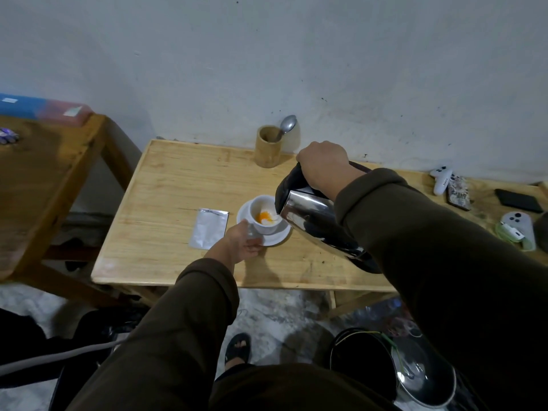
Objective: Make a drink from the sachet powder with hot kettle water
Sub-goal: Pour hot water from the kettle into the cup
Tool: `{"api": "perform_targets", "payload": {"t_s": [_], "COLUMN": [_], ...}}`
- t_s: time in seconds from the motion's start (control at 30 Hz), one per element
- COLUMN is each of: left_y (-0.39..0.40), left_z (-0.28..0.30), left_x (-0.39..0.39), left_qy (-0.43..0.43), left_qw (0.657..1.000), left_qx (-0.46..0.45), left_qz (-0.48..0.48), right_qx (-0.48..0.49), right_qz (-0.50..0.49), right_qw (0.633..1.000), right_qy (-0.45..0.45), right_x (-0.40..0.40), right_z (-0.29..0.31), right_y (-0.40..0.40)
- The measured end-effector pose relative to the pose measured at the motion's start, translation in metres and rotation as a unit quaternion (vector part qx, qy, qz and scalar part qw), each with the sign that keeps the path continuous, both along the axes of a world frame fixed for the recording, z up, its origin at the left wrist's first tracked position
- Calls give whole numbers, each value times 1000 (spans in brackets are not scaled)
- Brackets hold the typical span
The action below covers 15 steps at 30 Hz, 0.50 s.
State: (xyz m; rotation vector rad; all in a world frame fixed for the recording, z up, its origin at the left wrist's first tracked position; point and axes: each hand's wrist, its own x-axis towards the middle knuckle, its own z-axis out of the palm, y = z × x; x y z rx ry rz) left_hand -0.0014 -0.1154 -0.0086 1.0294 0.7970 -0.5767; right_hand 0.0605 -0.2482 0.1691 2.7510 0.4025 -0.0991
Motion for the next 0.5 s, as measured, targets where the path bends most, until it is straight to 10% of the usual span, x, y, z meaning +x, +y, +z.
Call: {"api": "perform_targets", "payload": {"t_s": [0.5], "left_y": [4], "left_z": [3], "left_x": [1], "left_qy": [6], "left_qw": [1000], "left_qx": [-17], "left_qz": [-2], "right_qx": [-18], "right_qz": [-11], "right_qw": [1000], "right_qy": [-3], "right_x": [6], "right_z": [-7], "right_y": [9]}}
